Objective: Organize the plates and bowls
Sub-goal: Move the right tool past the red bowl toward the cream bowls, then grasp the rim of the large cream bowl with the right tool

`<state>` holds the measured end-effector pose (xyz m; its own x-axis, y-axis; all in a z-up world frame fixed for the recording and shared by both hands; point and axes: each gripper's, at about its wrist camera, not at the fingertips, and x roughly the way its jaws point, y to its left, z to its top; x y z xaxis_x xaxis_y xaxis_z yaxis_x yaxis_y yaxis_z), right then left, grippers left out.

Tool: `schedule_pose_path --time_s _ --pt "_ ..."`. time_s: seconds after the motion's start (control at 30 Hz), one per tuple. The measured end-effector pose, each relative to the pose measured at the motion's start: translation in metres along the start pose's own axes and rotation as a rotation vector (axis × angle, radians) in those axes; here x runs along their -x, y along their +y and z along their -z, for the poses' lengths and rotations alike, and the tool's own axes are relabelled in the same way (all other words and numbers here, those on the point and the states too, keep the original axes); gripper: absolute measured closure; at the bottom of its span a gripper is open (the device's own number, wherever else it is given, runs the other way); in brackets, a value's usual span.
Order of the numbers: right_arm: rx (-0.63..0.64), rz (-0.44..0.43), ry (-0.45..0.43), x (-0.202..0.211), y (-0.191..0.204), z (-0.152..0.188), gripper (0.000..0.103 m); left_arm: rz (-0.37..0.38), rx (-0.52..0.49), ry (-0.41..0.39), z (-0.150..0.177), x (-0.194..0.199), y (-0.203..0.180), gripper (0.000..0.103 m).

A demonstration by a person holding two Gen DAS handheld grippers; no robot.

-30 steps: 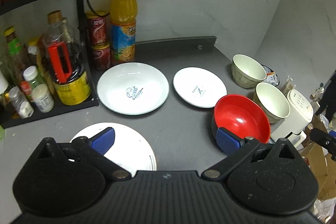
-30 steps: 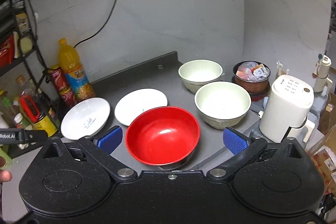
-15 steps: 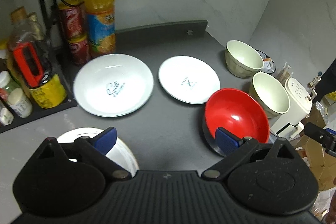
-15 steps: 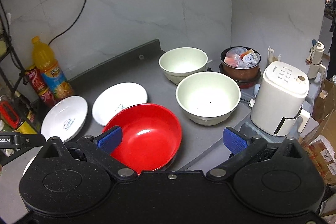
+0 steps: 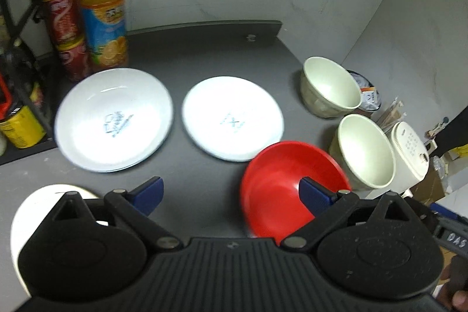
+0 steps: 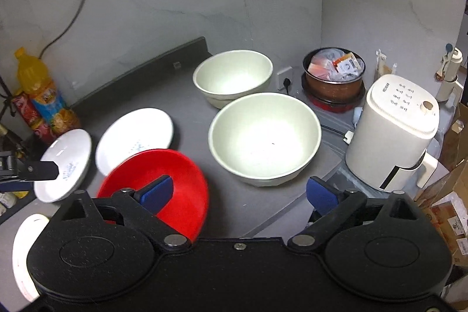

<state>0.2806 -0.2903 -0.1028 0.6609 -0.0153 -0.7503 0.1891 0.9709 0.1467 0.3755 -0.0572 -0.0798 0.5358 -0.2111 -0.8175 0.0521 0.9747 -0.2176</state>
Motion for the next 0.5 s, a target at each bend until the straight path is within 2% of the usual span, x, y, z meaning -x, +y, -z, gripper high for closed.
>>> schedule_pose_path --time_s 0.1,0.5 --pt "-0.029 -0.008 0.022 -0.013 -0.013 -0.005 0.014 -0.002 -0.015 0.000 -0.005 -0.012 -0.015 0.006" --pt "-0.091 -0.018 0.094 -0.065 -0.064 -0.024 0.039 0.039 -0.035 0.050 -0.030 -0.070 -0.069 0.028"
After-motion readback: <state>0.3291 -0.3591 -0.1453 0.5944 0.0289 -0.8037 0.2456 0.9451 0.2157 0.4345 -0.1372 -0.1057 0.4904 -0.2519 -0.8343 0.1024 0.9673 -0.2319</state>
